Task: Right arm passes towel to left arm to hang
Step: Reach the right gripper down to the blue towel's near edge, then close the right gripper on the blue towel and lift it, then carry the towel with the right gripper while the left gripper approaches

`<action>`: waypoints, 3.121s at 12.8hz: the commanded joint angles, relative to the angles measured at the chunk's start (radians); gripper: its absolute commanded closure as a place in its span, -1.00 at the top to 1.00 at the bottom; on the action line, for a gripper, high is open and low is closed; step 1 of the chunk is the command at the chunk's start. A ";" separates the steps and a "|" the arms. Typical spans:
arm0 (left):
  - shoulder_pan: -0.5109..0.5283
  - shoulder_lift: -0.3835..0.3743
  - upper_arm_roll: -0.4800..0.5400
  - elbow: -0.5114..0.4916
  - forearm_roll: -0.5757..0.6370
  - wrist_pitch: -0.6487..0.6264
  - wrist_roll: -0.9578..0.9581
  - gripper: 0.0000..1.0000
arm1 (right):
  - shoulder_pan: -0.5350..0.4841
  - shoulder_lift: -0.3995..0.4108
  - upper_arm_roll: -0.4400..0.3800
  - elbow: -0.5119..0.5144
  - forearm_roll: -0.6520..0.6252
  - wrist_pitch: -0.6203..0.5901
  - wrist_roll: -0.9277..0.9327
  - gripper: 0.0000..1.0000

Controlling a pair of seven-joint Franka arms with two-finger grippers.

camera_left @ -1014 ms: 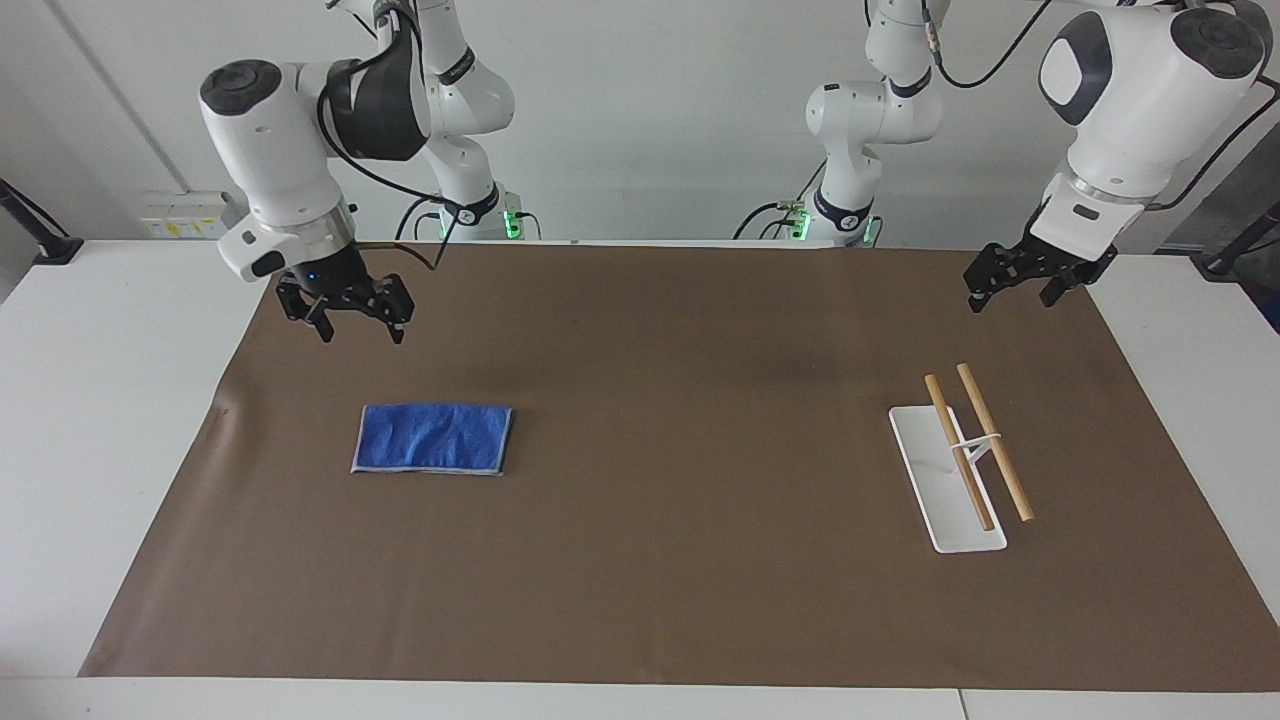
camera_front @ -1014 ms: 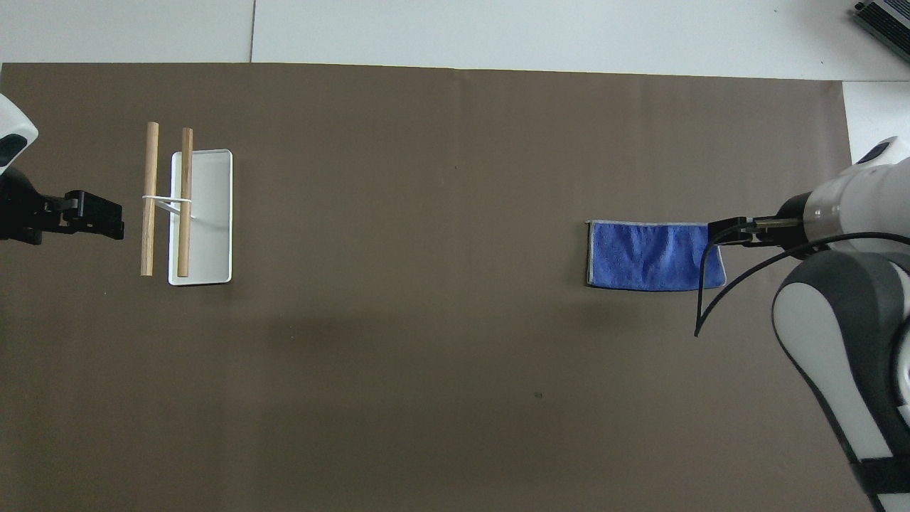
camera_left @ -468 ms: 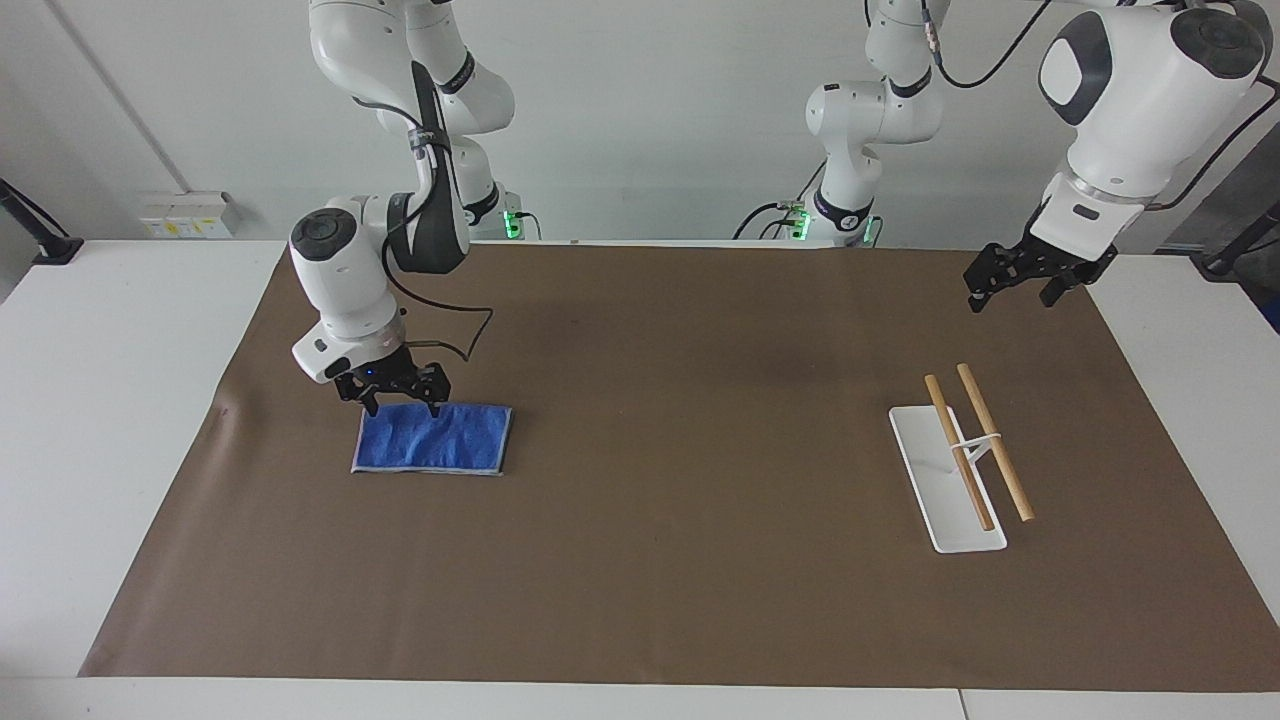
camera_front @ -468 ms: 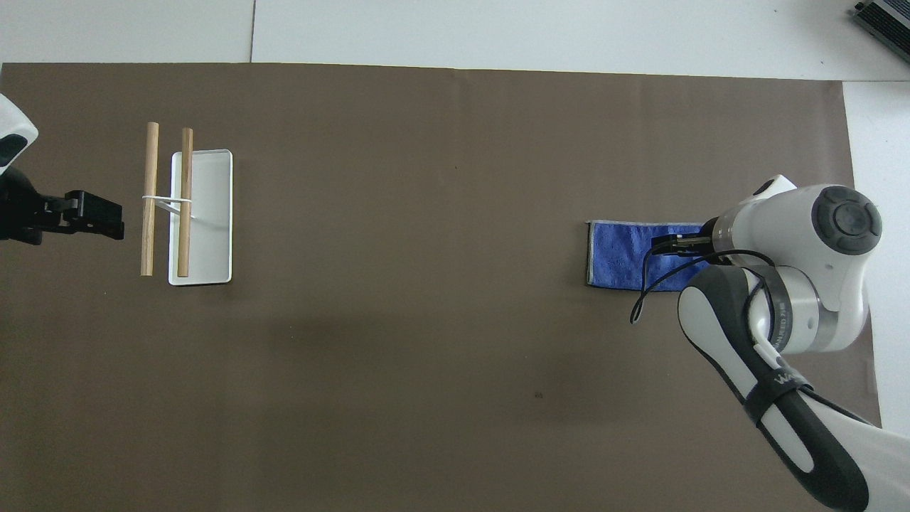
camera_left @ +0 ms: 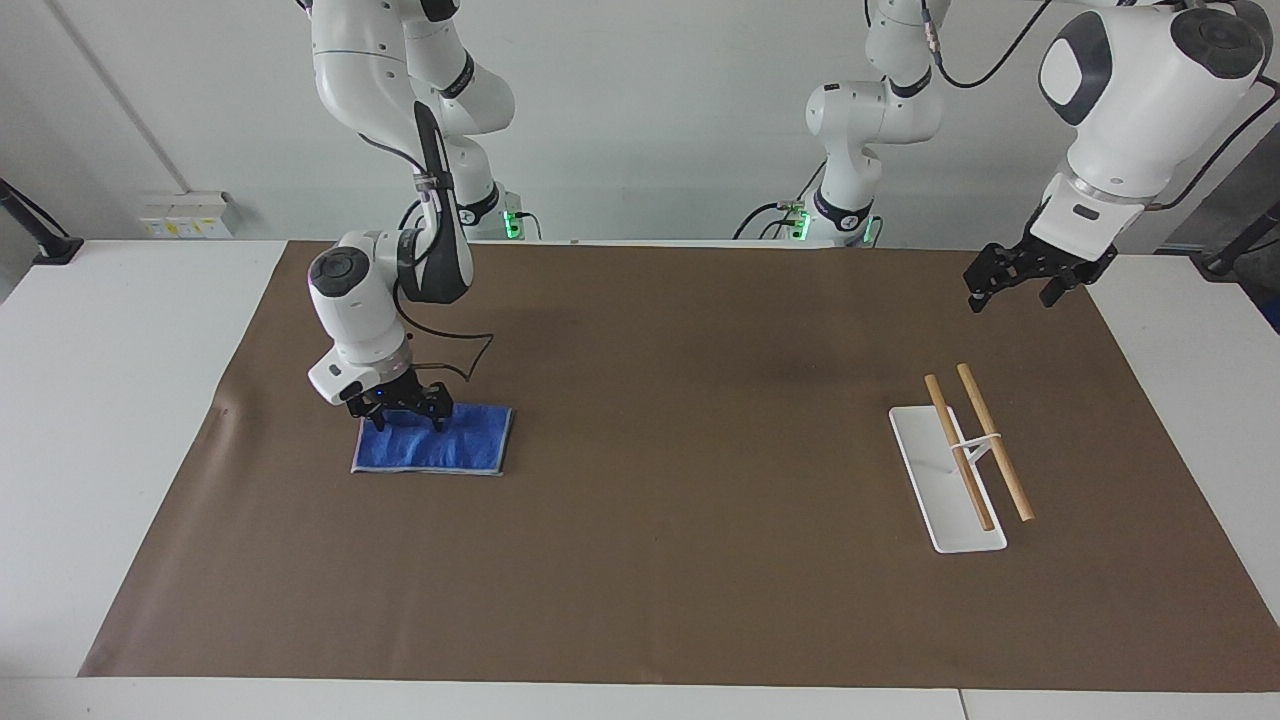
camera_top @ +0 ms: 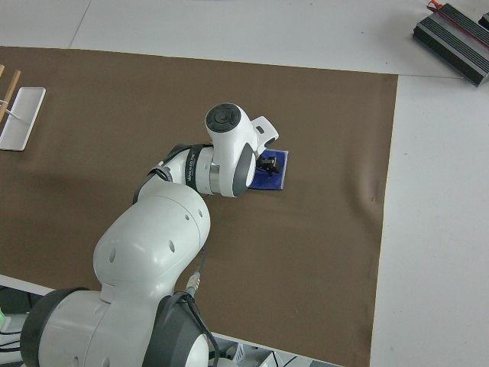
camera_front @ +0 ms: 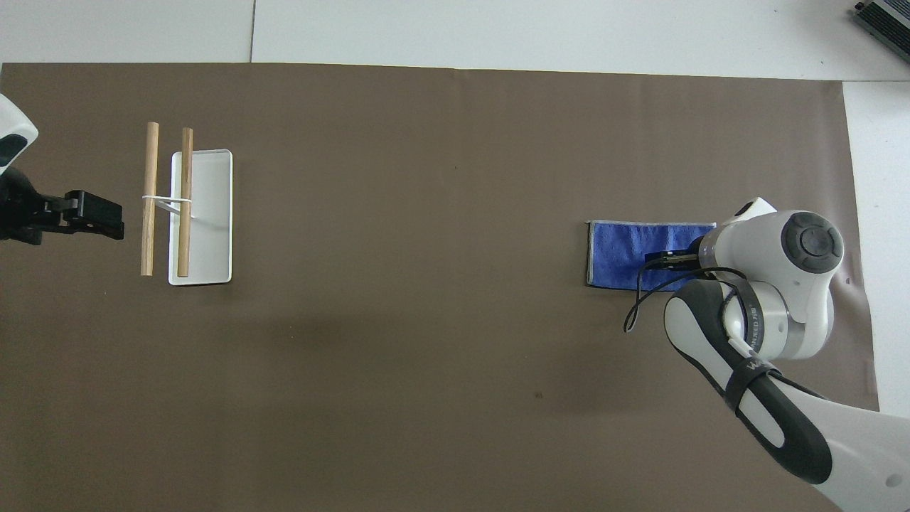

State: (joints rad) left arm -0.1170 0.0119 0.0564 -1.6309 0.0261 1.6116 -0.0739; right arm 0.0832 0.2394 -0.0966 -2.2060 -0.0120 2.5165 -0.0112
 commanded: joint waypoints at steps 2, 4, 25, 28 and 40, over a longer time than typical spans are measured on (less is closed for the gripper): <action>0.003 -0.030 -0.003 -0.038 0.018 0.011 0.000 1.00 | -0.011 0.000 0.008 -0.008 0.017 0.016 -0.036 -0.39; 0.003 -0.030 -0.003 -0.038 0.018 0.011 0.000 1.00 | -0.007 0.000 0.008 -0.003 0.020 0.009 -0.009 -1.00; 0.003 -0.030 -0.003 -0.038 0.018 0.010 0.000 1.00 | 0.116 -0.035 0.155 0.402 0.665 -0.148 0.259 -1.00; 0.003 -0.030 -0.003 -0.038 0.018 0.010 0.000 1.00 | 0.237 -0.026 0.155 0.402 0.918 0.025 0.379 -1.00; -0.001 -0.030 -0.004 -0.038 0.018 0.017 -0.003 1.00 | 0.325 -0.022 0.202 0.446 1.569 0.123 0.545 -1.00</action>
State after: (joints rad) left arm -0.1169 0.0119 0.0561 -1.6309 0.0261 1.6116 -0.0740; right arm 0.4032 0.2036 0.0856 -1.7918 1.5175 2.6192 0.4906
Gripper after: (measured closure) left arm 0.000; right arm 0.952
